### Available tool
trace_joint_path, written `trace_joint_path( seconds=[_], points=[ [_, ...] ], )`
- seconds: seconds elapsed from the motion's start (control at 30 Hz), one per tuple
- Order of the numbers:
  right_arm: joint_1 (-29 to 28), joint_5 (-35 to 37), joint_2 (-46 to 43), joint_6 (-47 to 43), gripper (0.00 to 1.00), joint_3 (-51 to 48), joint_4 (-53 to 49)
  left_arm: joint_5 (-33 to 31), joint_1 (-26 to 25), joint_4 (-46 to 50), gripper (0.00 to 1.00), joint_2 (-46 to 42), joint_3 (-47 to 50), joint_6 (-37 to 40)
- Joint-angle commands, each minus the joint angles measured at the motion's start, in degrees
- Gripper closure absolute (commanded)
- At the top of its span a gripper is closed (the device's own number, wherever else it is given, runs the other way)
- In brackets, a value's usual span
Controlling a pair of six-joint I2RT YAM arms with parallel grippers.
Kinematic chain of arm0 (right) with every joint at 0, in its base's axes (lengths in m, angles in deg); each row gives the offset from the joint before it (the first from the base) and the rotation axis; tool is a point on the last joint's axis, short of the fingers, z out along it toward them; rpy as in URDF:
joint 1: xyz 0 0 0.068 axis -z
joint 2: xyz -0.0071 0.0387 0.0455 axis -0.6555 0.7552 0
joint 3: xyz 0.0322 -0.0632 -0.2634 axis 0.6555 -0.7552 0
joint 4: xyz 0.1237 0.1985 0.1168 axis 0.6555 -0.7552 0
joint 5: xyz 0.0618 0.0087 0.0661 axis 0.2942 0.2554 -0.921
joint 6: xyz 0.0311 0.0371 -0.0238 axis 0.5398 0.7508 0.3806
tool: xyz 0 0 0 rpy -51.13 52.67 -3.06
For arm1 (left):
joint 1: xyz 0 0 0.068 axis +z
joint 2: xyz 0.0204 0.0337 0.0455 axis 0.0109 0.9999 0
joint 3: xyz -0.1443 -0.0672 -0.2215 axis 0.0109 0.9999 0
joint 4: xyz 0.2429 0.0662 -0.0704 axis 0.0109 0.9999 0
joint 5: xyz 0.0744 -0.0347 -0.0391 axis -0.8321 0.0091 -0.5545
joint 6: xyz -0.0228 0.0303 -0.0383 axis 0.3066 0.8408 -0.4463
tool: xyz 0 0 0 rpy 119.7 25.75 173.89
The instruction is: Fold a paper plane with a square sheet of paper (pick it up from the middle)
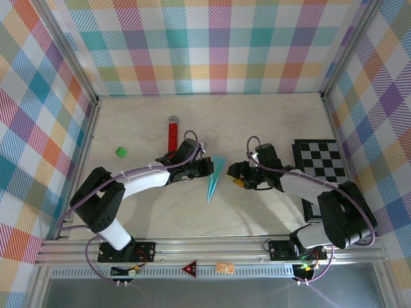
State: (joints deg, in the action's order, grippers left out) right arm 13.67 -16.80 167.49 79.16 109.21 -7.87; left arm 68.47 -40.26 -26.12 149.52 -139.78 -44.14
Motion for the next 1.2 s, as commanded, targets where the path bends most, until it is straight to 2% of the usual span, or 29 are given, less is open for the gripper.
trace_joint_path(
  seconds=[0.0, 0.23, 0.5, 0.57, 0.67, 0.73, 1.0, 1.17],
  points=[
    [-2.8, -0.5, 3.3, 0.8, 0.47, 3.8, 1.1, -5.6, -0.6, 3.6, 0.99, -1.6, 1.0, 0.9],
    [-6.4, 1.9, 10.6, 1.5, 0.52, 8.7, -0.7, -7.1, -2.5, 4.6, 0.98, -1.7, 1.0, 0.1],
    [-6.5, 2.0, 13.6, 2.3, 0.72, 8.6, -1.0, -9.3, -3.3, 7.1, 0.96, -2.1, 1.7, 0.4],
    [-6.5, 1.0, 14.2, 2.3, 0.78, 8.5, 0.2, -8.8, -3.3, 6.9, 0.91, -2.0, 1.9, 0.6],
    [-6.5, -0.3, 15.3, 3.5, 0.84, 8.2, 2.2, -4.9, -3.3, 3.9, 0.75, -2.3, 3.5, 0.9],
    [-6.5, -0.1, 15.6, 4.0, 0.87, 7.9, 3.1, -3.0, -3.3, 3.5, 0.7, -2.5, 3.9, 1.1],
    [-6.5, 0.6, 16.0, 4.0, 0.9, 7.4, 2.9, -1.3, -3.7, 5.8, 0.63, -6.4, 5.9, 1.1],
    [-6.5, 0.6, 15.7, 4.0, 0.9, 7.4, 2.6, -0.7, -4.6, 8.5, 0.62, -6.1, 5.2, 1.5]
  ],
)
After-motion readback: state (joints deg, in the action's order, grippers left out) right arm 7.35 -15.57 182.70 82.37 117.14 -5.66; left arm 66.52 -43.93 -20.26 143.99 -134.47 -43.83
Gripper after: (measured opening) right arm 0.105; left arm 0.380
